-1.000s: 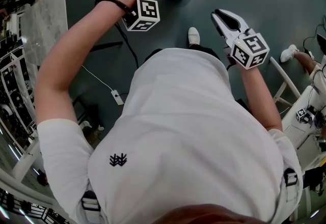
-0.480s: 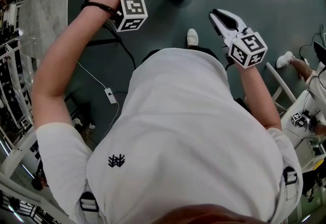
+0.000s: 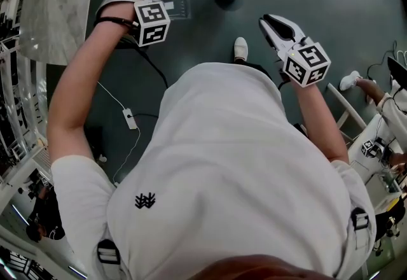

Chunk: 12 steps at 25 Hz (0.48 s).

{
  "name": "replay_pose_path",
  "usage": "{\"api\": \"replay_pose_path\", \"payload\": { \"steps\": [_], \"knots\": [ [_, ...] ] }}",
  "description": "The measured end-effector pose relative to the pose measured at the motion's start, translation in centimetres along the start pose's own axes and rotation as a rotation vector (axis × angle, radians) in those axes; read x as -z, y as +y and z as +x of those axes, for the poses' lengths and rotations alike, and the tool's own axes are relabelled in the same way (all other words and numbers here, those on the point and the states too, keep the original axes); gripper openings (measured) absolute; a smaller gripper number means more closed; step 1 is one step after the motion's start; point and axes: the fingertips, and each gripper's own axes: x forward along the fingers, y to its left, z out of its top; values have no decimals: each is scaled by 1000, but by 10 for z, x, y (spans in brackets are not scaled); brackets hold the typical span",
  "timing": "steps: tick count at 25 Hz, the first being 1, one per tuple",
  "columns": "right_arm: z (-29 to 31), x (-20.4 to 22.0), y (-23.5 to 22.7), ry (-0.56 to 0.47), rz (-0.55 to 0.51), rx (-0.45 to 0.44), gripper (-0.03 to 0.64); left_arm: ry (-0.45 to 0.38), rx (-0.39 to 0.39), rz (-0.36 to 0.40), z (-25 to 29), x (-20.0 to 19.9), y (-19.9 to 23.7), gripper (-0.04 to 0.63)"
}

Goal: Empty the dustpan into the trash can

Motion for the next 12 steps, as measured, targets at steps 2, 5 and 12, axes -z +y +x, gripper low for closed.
{"api": "replay_pose_path", "payload": {
  "steps": [2,5,12],
  "knots": [
    [5,4,19,6,-8,0,58,-28,46,-61,8,14,-32,57],
    [11,12,45,18,-22,7,58,-70,109,-146,22,28,-78,57],
    [15,33,107,41,-43,37,58,-184,192,-354,37,45,-163,57]
  ]
}}
